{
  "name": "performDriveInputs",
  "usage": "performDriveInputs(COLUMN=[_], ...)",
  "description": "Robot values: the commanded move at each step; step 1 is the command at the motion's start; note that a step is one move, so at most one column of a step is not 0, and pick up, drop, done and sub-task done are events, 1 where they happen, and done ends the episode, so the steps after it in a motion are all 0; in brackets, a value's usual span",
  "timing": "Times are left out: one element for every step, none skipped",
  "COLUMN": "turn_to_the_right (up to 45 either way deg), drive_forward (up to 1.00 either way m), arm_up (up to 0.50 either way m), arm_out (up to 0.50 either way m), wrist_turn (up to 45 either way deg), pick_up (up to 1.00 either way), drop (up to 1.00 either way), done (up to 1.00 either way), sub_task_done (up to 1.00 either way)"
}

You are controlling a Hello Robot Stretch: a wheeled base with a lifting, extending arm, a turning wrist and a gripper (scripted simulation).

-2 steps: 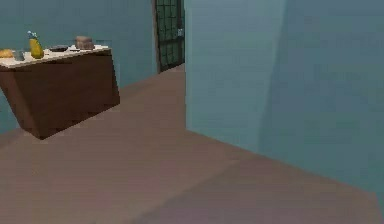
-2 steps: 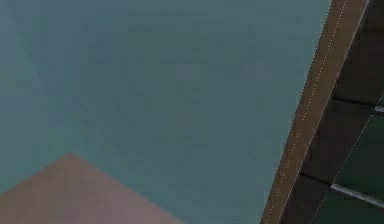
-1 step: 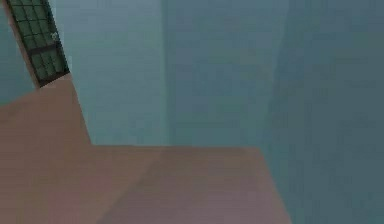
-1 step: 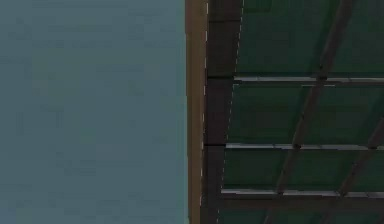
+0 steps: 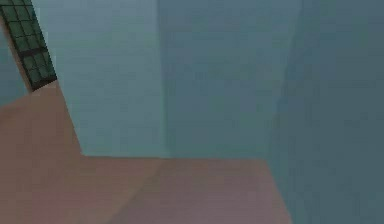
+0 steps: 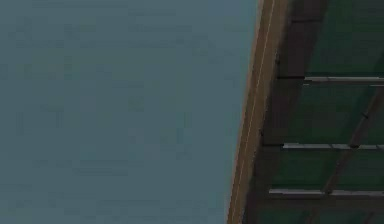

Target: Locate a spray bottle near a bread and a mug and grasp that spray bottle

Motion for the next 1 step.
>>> performDriveInputs(turn_to_the_right=[45.0], drive_forward=[0.0], arm_up=[0.0], arm_out=[0.0], wrist_turn=[0.0], pick_up=[0.0], drop=[0.0], done=[0.0], sub_task_done=[0.0])
